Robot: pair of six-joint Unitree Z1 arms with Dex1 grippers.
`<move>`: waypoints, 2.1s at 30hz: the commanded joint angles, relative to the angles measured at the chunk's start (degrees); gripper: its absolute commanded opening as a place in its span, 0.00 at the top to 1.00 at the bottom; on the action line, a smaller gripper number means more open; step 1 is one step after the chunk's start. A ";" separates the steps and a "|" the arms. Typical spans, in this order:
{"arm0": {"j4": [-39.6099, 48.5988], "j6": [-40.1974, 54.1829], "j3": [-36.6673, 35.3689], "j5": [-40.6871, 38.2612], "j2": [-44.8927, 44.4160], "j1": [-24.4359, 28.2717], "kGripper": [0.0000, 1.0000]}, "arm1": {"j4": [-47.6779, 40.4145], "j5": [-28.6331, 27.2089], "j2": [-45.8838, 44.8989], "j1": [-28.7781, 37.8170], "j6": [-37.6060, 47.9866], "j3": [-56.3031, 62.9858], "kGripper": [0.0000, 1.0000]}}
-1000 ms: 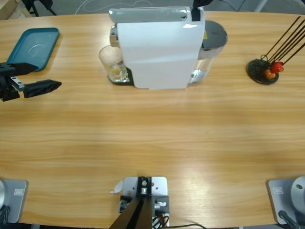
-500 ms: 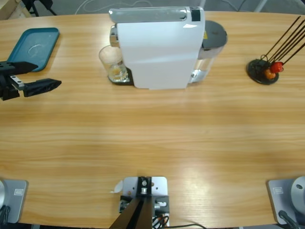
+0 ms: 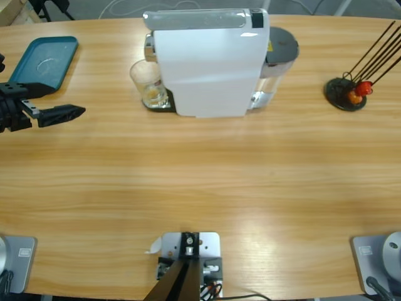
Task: Pour coffee
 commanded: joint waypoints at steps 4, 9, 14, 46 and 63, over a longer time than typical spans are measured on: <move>-0.64 0.59 1.84 -1.19 1.85 -1.32 0.00 | 2.70 -1.09 -1.36 0.68 0.62 -0.98 0.00; -0.64 0.52 2.09 -1.95 3.15 -3.54 0.00 | 5.29 -2.65 -7.52 0.68 0.26 2.91 0.00; -0.55 0.36 2.32 -1.72 1.57 -4.56 0.00 | 1.77 -2.33 -22.78 0.68 -1.54 21.22 0.00; -1.11 4.75 6.06 -7.76 -9.19 -7.99 0.00 | -35.53 -0.22 -48.46 10.17 -9.61 70.25 0.00; -1.77 3.93 5.97 -7.06 -8.74 -9.81 0.00 | -36.87 1.25 -47.52 10.17 -9.04 71.37 0.00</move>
